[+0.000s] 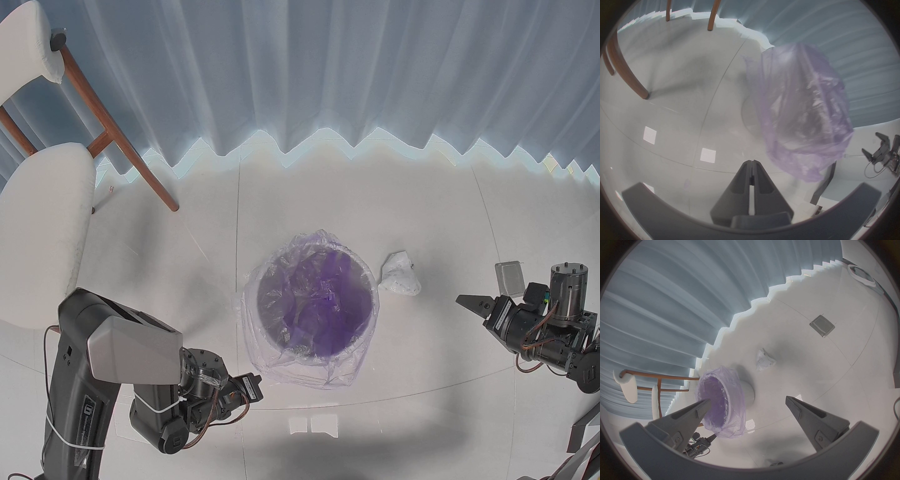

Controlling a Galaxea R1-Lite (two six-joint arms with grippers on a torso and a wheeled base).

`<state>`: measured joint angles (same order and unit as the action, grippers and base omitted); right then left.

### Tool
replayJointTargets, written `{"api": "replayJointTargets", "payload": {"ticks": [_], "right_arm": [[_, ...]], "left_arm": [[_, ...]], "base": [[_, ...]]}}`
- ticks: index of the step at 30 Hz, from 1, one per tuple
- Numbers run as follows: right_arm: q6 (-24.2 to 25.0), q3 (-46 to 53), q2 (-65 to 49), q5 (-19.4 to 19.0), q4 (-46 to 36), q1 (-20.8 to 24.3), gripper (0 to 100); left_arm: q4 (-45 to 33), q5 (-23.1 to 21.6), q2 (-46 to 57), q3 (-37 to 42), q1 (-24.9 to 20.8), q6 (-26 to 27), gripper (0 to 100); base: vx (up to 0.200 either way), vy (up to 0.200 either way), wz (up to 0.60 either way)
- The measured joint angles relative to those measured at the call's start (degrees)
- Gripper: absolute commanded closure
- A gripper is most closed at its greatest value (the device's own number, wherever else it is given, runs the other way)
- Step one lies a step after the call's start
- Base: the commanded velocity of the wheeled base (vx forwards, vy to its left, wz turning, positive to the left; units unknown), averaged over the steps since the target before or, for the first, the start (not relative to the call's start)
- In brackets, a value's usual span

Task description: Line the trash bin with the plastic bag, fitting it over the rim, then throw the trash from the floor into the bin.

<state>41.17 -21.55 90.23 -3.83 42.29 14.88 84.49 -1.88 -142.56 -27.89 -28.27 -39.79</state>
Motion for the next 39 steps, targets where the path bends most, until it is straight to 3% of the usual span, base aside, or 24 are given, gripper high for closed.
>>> {"api": "replayJointTargets", "payload": {"ticks": [5, 10, 18, 19, 26, 39], "right_arm": [[0.00, 0.55, -0.02, 0.71, -0.01, -0.04, 0], [0.02, 1.05, -0.05, 0.88, 0.13, -0.04, 0], [0.02, 1.82, 0.09, 0.94, 1.39, -0.04, 0], [0.05, 2.04, 0.11, 0.93, 1.52, -0.04, 0], [0.02, 3.25, 0.12, 1.04, 2.00, 0.02, 0], [-0.11, 4.08, 0.11, 1.05, 2.07, 0.21, 0]], "left_arm": [[-6.55, 2.26, -0.63, -3.74, 0.77, 2.11, 100], [-7.03, 3.40, -0.50, -5.88, 0.99, 2.38, 100], [0.41, 3.46, 2.28, 5.05, 0.20, 2.49, 100], [1.17, 3.33, 3.12, 6.95, 0.00, 2.49, 0], [4.00, -0.22, 9.40, 12.74, -1.17, 0.30, 0], [3.94, -0.52, 6.25, 2.97, -2.66, -2.66, 0]], "base": [[0.000, 0.000, 0.00], [0.000, 0.000, 0.00], [0.000, 0.000, 0.00], [0.000, 0.000, 0.00], [0.000, 0.000, 0.00], [0.000, 0.000, 0.00]]}}
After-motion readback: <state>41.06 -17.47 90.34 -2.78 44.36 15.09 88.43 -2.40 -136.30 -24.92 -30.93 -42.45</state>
